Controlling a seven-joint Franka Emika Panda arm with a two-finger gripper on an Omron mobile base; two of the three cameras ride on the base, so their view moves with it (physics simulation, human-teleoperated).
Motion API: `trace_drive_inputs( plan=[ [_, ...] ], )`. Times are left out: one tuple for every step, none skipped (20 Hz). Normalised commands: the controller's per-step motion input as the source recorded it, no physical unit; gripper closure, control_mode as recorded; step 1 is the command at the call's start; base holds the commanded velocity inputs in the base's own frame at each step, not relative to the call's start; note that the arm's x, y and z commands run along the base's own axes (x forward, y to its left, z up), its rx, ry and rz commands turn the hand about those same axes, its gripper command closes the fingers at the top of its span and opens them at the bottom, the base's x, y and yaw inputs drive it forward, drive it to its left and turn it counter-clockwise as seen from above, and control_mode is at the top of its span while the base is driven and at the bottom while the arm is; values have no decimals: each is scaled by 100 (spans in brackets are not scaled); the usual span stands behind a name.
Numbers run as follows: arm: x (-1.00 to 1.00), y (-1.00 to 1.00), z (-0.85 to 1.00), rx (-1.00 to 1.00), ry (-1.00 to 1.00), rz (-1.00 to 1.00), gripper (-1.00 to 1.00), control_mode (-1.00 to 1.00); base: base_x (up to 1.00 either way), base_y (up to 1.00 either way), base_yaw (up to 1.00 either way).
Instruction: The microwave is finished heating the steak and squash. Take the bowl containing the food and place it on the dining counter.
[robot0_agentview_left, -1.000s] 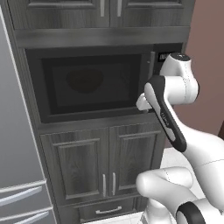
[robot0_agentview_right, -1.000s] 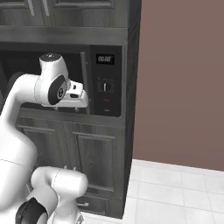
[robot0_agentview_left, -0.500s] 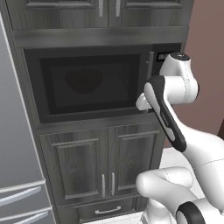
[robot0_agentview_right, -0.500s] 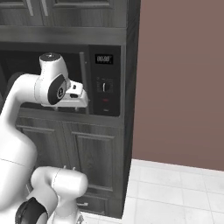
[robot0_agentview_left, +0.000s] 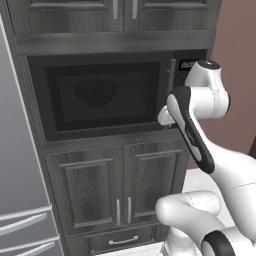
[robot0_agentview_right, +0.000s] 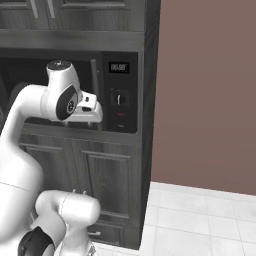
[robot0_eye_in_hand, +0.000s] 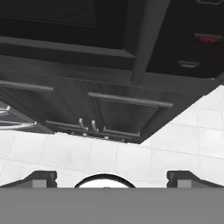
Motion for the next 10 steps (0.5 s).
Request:
trace_drive_inputs(
  plan=[
    [7, -31, 12, 1, -13, 0, -100, -100, 0, 0, 0],
    [17, -26, 14, 1, -15, 0, -100, -100, 0, 0, 0],
    [36, -24, 13, 1, -15, -1, -100, -100, 0, 0, 0],
    [44, -17, 14, 1, -16, -3, -100, -100, 0, 0, 0],
    [44, -26, 16, 3, -19, -5, -100, -100, 0, 0, 0],
    [49, -26, 16, 4, -21, -6, -100, -100, 0, 0, 0],
    [55, -20, 15, 3, -23, -7, -100, -100, 0, 0, 0],
    [56, -18, 15, 2, -24, -8, -100, -100, 0, 0, 0],
    [61, -12, 9, 1, -23, -10, -100, -100, 0, 0, 0],
    [56, 0, 11, 0, -26, -10, -100, -100, 0, 0, 0]
  ],
)
